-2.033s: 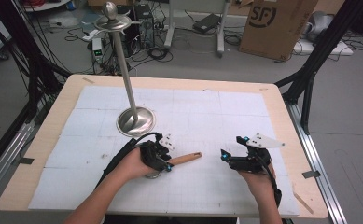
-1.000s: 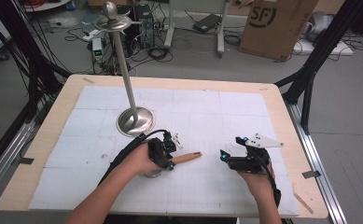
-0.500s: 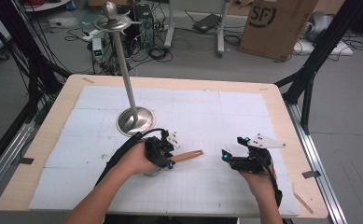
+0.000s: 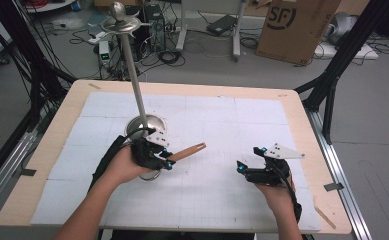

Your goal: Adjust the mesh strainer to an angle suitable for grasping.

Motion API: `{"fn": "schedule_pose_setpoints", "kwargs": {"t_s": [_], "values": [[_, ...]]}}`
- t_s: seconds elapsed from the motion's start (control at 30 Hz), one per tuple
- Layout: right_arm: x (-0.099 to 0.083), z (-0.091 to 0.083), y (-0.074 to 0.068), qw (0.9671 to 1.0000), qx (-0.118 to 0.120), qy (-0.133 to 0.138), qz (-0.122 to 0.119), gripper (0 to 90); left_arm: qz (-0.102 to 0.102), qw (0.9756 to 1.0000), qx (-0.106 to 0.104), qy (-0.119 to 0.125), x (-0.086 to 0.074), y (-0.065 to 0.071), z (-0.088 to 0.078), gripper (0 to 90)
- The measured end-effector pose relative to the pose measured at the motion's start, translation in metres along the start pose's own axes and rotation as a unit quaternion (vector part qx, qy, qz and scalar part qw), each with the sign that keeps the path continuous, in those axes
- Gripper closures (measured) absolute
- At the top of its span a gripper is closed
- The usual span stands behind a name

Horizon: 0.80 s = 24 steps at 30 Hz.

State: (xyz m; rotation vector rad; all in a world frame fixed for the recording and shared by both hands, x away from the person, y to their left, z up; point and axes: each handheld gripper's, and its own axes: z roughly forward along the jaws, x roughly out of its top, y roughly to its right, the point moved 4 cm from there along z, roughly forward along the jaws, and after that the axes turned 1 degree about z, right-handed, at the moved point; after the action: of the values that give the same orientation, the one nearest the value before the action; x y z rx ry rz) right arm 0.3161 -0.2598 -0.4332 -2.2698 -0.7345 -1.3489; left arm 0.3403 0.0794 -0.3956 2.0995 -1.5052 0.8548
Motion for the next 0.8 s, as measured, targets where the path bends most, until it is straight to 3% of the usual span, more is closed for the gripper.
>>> {"fn": "schedule_pose_setpoints", "kwargs": {"t_s": [0.37,0.6,0.8], "values": [[-0.001,0.002,0.000,1.0000,0.000,-0.003,-0.001,15.9,-0.022,0.9980,0.016,0.057,-0.014,-0.013,-0.030,68.9],[0.001,0.002,0.000,1.0000,-0.003,0.000,0.007,15.9,-0.037,0.9936,0.017,0.106,-0.016,-0.017,-0.045,68.9],[0.000,0.002,0.000,1.0000,-0.001,-0.003,0.002,15.9,-0.043,0.9891,0.033,0.137,-0.020,-0.021,-0.062,68.9]]}}
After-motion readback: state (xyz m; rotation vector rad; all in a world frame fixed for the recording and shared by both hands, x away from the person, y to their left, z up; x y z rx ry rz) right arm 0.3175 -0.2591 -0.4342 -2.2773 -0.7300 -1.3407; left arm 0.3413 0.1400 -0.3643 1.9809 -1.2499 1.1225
